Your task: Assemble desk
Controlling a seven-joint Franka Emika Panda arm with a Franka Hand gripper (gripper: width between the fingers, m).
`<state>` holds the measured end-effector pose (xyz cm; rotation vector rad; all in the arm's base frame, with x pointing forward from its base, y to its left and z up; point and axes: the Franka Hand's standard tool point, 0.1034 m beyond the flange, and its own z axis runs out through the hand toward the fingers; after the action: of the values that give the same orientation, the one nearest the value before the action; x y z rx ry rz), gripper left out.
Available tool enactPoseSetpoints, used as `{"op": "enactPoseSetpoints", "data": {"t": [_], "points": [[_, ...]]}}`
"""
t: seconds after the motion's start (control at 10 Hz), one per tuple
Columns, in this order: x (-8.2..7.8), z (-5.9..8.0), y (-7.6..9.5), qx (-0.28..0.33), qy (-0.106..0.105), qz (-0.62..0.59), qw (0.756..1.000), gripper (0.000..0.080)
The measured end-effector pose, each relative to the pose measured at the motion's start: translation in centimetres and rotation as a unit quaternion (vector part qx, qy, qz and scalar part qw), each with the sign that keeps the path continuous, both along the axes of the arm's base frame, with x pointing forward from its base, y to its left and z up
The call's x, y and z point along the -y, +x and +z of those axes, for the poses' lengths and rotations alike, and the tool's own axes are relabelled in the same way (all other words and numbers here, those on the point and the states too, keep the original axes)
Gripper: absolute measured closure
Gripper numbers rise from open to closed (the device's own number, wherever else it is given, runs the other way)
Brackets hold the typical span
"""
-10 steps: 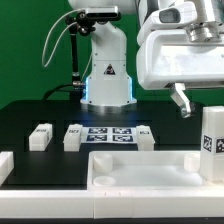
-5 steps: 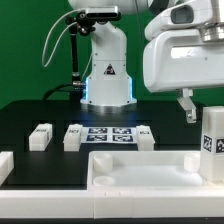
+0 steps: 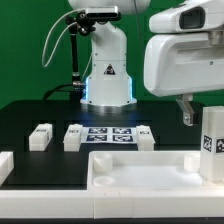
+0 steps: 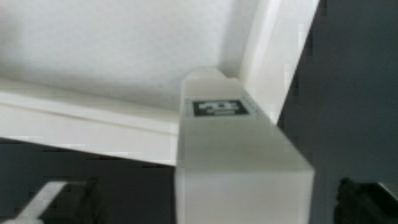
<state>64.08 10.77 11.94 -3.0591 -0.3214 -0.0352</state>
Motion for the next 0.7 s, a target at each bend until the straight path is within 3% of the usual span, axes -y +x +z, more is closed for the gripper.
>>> {"op": "enactPoseSetpoints", "data": {"t": [0.1,0.3,0.5,0.7], "points": [[-0.01,-0.03,-0.02,-0.001,0.0,-0.006,1.0,0.0165],[-0.1,-0.04,-0.04,-0.005,0.003,-0.057,0.998,0.0514],[-0.08,-0.05,-0.03,-0.008,0.004,-0.113,0.994,0.0512],[-0.19,-0.11,0.0,-0.003,0.002,-0.241,0.97,0.0512]]}}
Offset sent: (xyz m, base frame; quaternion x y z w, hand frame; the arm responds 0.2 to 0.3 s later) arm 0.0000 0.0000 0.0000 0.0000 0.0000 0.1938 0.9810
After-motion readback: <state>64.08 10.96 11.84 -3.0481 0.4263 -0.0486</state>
